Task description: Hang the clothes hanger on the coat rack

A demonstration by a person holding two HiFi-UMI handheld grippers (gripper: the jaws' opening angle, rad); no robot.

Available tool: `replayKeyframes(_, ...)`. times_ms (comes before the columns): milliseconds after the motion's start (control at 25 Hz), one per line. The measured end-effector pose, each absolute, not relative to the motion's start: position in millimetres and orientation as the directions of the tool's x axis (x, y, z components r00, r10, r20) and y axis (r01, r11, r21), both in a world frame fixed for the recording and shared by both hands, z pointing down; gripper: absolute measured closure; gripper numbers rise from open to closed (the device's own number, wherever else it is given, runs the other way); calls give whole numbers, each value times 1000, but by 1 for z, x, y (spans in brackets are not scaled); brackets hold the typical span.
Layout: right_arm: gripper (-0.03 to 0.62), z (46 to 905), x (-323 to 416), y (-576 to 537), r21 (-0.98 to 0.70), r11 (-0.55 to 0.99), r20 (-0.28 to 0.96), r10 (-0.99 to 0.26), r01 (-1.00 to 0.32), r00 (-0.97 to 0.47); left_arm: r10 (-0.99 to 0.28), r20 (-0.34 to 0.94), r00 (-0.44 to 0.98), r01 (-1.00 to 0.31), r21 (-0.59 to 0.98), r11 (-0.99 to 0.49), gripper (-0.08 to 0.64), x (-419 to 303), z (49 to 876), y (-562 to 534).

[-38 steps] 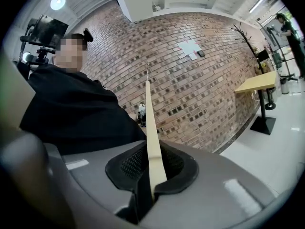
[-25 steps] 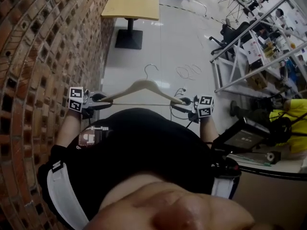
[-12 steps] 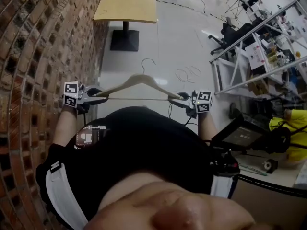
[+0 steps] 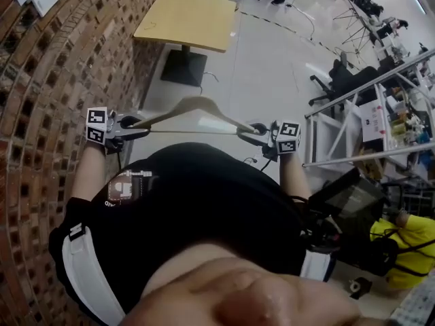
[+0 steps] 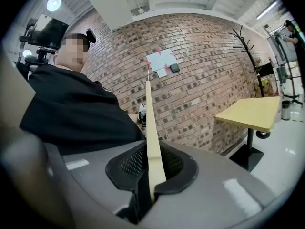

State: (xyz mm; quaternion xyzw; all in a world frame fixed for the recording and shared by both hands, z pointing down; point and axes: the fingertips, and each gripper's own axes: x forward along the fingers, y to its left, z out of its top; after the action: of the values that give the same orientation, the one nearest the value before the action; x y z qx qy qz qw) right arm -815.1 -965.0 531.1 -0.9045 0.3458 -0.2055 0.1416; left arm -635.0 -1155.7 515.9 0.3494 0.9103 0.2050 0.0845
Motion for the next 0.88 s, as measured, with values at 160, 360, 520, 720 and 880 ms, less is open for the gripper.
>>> replayKeyframes(160, 540, 536, -804, -921, -413, -715, 271, -688, -564, 674, 667, -4, -745, 595, 449, 666, 509, -625, 519, -1111)
replayKeyframes(360, 540, 544, -778, -872, -425, -730, 268, -666, -535, 696, 639, -7, -769, 564, 462, 684, 511, -591, 527, -1055)
replayKeyframes(520, 540, 546, -733, -829, -418, -764, 281, -623, -492, 730, 593, -16, -805, 526, 446, 725, 509, -536, 534, -1002)
replayKeyframes(720, 540, 537, -668, -781, -398, -816, 298, -548, -420, 781, 521, -40, -853, 453, 441, 775, 509, -458, 529, -935)
replayKeyframes(880, 541, 543, -634, -732, -399, -839, 281, -496, -370, 821, 455, -31, -890, 399, 431, 809, 511, -411, 534, -869)
